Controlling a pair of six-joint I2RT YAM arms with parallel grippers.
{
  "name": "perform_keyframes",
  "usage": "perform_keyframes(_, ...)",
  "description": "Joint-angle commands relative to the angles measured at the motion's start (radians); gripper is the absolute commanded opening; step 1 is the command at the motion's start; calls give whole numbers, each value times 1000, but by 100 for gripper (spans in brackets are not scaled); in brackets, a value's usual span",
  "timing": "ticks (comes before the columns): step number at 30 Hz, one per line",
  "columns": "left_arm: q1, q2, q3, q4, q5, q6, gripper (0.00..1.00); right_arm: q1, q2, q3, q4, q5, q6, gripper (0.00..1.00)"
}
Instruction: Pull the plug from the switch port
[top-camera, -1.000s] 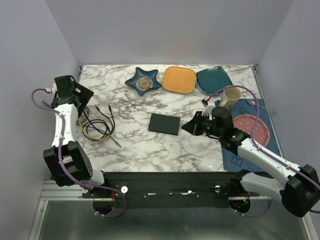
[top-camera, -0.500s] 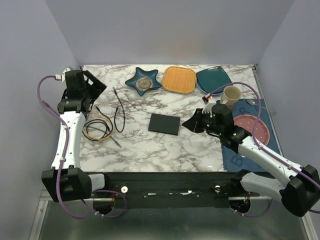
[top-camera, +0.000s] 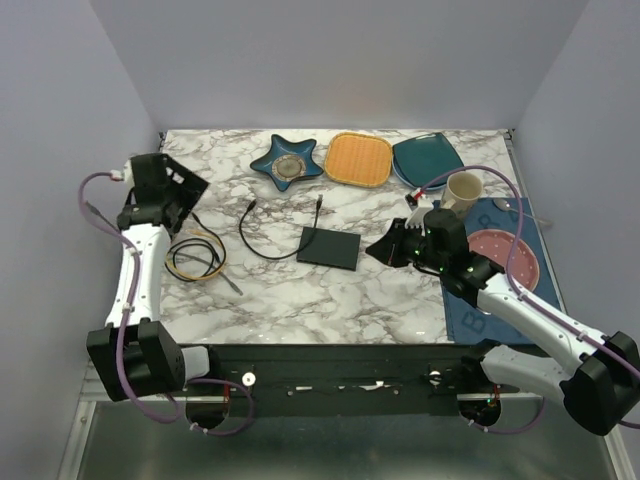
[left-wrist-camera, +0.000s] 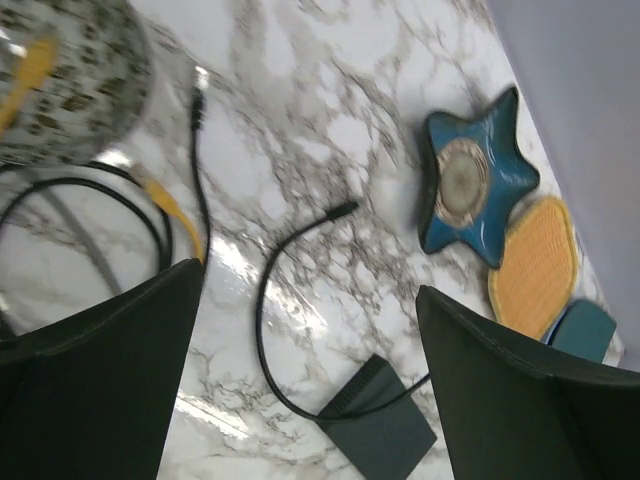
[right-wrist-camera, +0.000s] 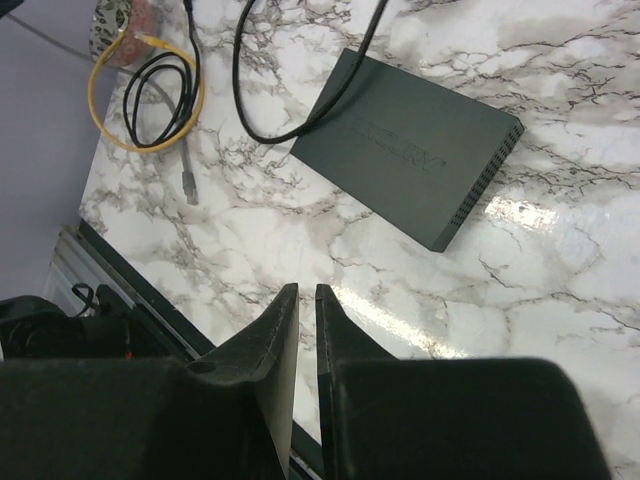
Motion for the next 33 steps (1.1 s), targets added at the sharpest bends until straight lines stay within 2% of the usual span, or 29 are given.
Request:
perform_keyframes(1,-238,-32,-106,121,98,14,97,-1,6,-6,-20,26,-2,20)
perform_keyframes(3,-401,-13,-138,132,86,9,99,-1,17,-5,-18,25,-2,20)
perform_keyframes(6,-525,-3,-220,143,58,-18,99,-1,13,-14,-18,22,0,20)
perform_keyframes(13,-643,-49,-462,276,37,-190,99,-1,29,-31,-11,23,12,20)
perform_keyframes(21,-660,-21,-520,327,14,-342,99,-1,43,-46,14,13,34,20)
perform_keyframes(25,-654,-4,-530,361,-104,-426,99,-1,37,-54,12,9,32,20)
perform_keyframes(27,-643,43,-522,371,-100,-453,99,-1,34,-56,11,7,32,20)
perform_keyframes(33,-626,226,-395,259,-75,-434,99,-1,22,-57,-3,18,21,20)
